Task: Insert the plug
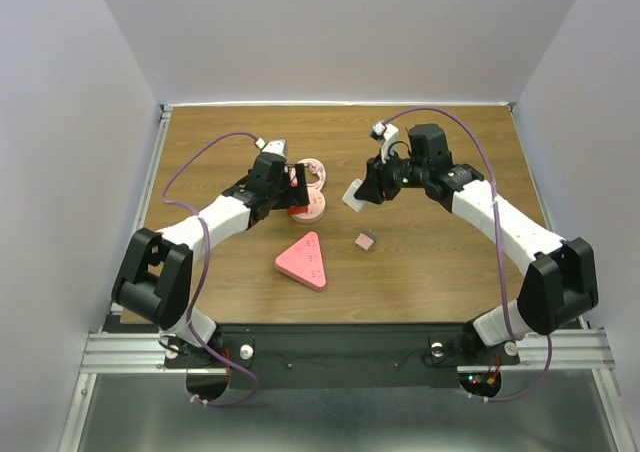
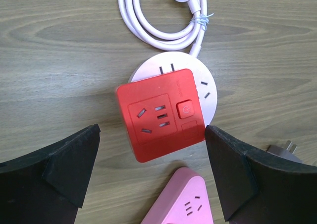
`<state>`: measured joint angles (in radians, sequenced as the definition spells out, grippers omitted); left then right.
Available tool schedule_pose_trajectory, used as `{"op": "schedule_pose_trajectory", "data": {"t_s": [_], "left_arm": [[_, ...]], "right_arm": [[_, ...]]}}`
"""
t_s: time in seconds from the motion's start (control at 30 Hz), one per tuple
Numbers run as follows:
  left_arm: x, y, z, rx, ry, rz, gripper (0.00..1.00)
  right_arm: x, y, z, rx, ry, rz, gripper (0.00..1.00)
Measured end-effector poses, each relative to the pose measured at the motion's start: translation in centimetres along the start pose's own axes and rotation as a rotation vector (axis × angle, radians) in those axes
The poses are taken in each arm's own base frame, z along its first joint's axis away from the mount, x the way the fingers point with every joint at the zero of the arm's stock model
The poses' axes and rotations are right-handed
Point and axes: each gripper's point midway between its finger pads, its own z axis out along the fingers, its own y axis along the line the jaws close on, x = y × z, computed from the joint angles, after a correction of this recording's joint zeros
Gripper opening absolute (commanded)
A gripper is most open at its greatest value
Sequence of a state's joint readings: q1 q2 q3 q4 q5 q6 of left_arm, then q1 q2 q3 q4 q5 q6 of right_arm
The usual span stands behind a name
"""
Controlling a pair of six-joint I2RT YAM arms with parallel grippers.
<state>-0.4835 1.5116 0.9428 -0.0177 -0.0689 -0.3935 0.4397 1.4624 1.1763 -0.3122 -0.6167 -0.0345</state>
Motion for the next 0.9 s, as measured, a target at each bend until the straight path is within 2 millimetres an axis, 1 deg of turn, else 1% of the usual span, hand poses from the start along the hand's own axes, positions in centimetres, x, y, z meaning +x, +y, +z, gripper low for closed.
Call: {"op": "schedule_pose_trajectory", "data": {"t_s": [0.13,0.27,0.3,0.33,0.37,0.4,0.43,0.47,0.53,0.57,0.67,0.77,0.9], "left_arm": [[-0.1,-0.3,0.7,0.003,0.001,0.006,0.99],[0.3,-0.4,1.8,-0.001,0.02,0.023,0.98],[0.6,-0.4,2.0,-0.003,0.028,0.029,0.93],[0.9,-0.4,2.2,-0.001,0.038,0.037,0.85],[1.1,-0.5,2.4,0.0,0.044,0.044,0.63],[1.3,-0.6,2.5,0.006,0.053,0.054,0.55],[1.2,-0.7,2.6,0.007,0.051,0.07,0.49],[1.0,-0.9,2.6,0.013,0.049,0.082,0.39],[0.8,-1.2,2.8,0.027,0.052,0.109,0.31],[0.8,-1.3,2.9,0.032,0.053,0.125,0.23],[0.7,-2.0,3.2,0.062,0.06,0.174,0.09],[1.0,-2.8,3.3,0.096,0.072,0.215,0.04],[1.6,-5.0,3.6,0.151,0.098,0.311,0.01]], "right_arm": [[0.0,0.0,0.0,0.0,0.0,-0.004,0.0],[0.0,0.0,0.0,0.0,0.0,-0.003,0.0],[0.0,0.0,0.0,0.001,0.0,-0.003,0.0],[0.0,-0.1,0.0,0.005,0.0,-0.003,0.0],[0.0,-0.2,0.0,0.009,0.0,-0.004,0.0],[0.0,-0.3,0.0,0.015,0.0,-0.003,0.0],[0.0,-0.3,0.0,0.02,0.0,-0.003,0.0],[0.0,-0.5,0.0,0.027,0.001,-0.003,0.0],[0.0,-0.7,0.0,0.045,0.002,-0.005,0.0],[0.1,-0.9,0.1,0.06,0.003,-0.009,0.0],[0.2,-1.2,0.3,0.099,0.012,-0.027,0.0],[0.7,-1.3,0.6,0.12,0.032,-0.036,0.0],[2.0,-2.1,1.6,0.152,0.078,-0.035,0.0]]}}
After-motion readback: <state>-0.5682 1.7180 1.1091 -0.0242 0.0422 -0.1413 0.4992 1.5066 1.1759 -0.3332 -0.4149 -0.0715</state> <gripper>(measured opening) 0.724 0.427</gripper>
